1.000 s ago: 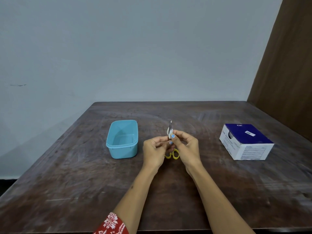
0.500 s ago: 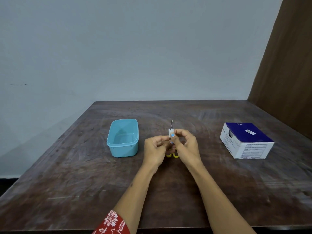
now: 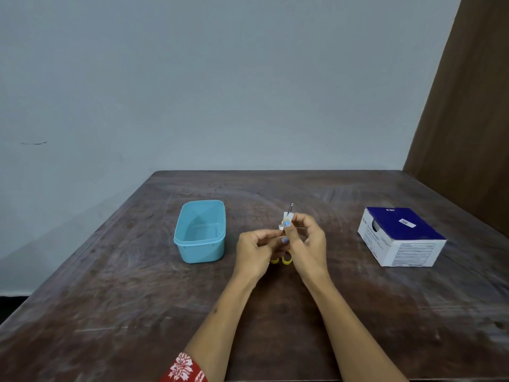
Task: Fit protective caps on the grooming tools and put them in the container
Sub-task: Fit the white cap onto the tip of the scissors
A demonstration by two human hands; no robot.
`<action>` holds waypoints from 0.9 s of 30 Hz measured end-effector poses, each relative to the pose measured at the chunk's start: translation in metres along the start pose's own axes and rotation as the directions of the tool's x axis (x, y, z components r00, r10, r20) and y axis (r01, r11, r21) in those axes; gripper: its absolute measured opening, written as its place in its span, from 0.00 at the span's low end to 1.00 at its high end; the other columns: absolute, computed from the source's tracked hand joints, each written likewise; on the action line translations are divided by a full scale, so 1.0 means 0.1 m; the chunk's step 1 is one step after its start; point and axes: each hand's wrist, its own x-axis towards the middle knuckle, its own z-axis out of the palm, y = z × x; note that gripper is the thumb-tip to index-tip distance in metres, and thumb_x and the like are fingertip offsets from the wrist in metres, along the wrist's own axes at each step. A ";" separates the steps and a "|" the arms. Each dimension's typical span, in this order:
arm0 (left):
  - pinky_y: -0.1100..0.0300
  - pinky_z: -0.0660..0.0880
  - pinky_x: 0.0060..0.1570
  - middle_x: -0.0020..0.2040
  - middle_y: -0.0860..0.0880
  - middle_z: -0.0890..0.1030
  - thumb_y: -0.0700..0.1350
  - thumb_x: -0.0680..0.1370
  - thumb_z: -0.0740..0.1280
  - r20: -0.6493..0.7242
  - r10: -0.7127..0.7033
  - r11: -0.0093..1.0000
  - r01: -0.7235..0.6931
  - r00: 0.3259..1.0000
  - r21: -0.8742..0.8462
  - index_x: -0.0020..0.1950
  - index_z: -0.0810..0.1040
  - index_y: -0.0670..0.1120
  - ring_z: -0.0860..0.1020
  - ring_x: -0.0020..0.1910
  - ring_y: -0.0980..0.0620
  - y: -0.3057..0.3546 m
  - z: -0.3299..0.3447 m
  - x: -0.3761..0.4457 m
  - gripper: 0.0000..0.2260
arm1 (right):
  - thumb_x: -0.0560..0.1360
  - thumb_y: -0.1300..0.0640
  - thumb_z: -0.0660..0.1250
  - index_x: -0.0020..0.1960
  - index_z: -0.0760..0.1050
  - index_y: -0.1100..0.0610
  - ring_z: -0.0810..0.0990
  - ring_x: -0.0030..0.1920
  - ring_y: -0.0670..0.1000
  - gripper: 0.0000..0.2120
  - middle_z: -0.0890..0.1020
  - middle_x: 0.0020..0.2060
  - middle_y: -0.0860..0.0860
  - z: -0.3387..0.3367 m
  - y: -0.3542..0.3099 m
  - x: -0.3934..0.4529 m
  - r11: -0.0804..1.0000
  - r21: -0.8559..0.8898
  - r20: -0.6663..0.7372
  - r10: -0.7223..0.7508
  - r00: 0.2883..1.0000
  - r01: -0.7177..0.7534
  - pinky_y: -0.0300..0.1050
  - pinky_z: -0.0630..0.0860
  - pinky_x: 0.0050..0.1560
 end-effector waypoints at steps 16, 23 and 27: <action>0.65 0.78 0.33 0.32 0.51 0.84 0.32 0.75 0.66 -0.018 0.082 0.996 -0.081 0.996 0.031 0.47 0.82 0.39 0.83 0.33 0.55 0.01 -0.04 -0.02 0.06 | 0.72 0.56 0.72 0.47 0.82 0.55 0.83 0.36 0.52 0.04 0.84 0.37 0.57 0.02 0.03 0.02 0.994 0.062 0.058 0.090 0.994 -0.093 0.46 0.79 0.35; 0.62 0.80 0.35 0.37 0.41 0.83 0.32 0.74 0.67 -0.034 0.103 0.994 -0.101 0.994 0.047 0.49 0.81 0.34 0.82 0.32 0.54 0.00 0.00 -0.01 0.06 | 0.72 0.58 0.72 0.45 0.82 0.56 0.82 0.33 0.50 0.03 0.84 0.36 0.58 0.01 0.02 0.03 0.989 0.101 0.018 0.105 0.994 -0.107 0.45 0.79 0.32; 0.64 0.79 0.34 0.36 0.45 0.84 0.32 0.74 0.67 -0.042 0.120 0.991 -0.117 0.992 0.069 0.48 0.82 0.38 0.83 0.33 0.55 0.00 -0.01 -0.01 0.06 | 0.72 0.57 0.72 0.45 0.81 0.56 0.82 0.32 0.50 0.04 0.83 0.38 0.58 0.02 0.01 0.01 0.995 0.071 0.005 0.074 0.997 -0.075 0.44 0.79 0.30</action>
